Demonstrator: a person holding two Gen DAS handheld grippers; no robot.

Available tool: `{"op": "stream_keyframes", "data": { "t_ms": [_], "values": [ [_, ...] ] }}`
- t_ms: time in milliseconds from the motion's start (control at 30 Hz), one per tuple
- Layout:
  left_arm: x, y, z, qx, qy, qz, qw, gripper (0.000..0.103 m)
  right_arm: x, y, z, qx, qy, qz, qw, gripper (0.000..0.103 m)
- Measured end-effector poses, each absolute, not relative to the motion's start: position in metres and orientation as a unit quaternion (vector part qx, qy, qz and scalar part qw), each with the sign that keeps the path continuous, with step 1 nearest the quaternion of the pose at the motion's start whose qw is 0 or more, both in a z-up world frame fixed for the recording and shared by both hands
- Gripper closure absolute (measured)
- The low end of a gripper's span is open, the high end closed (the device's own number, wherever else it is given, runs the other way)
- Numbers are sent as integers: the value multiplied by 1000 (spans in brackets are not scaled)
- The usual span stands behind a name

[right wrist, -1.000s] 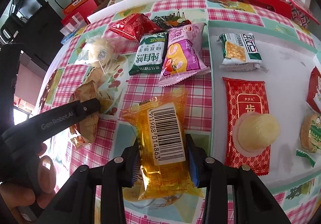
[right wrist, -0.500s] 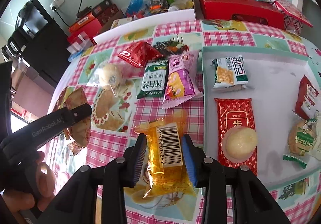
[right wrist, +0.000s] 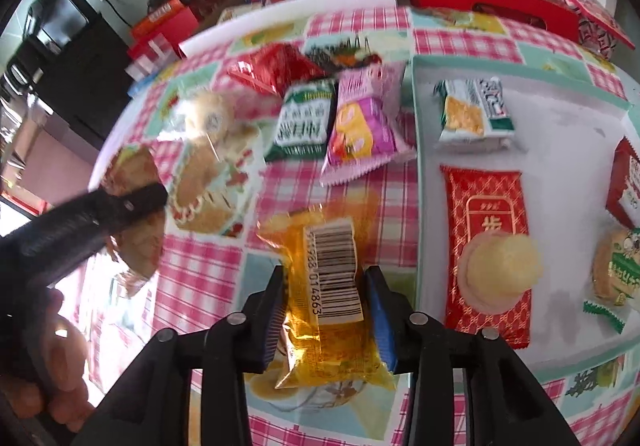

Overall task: Organize snacks
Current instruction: 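Lift both held packets up from the snack pile, then carry both held packets into the tray and open both tools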

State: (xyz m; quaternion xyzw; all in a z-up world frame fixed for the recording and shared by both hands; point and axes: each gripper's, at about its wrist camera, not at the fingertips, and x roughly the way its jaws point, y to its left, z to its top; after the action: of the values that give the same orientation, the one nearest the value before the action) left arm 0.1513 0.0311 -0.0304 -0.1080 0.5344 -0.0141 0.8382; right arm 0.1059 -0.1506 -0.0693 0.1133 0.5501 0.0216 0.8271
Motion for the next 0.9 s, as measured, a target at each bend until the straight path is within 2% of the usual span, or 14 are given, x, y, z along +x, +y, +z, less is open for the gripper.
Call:
{"op": "stream_keyframes", "data": {
  "t_ms": [300,533,900],
  "values": [
    [153,30,-37,-110,544,-15,832,62,110,-139,-88,66,562,13,825,58],
    [154,28,-38,-107,547,-15,831,62,108,-110,-89,-21,552,-8,834,61],
    [150,35,-24,-118,525,-11,843,62,98,-124,-52,35,507,8,861,63]
  ]
}}
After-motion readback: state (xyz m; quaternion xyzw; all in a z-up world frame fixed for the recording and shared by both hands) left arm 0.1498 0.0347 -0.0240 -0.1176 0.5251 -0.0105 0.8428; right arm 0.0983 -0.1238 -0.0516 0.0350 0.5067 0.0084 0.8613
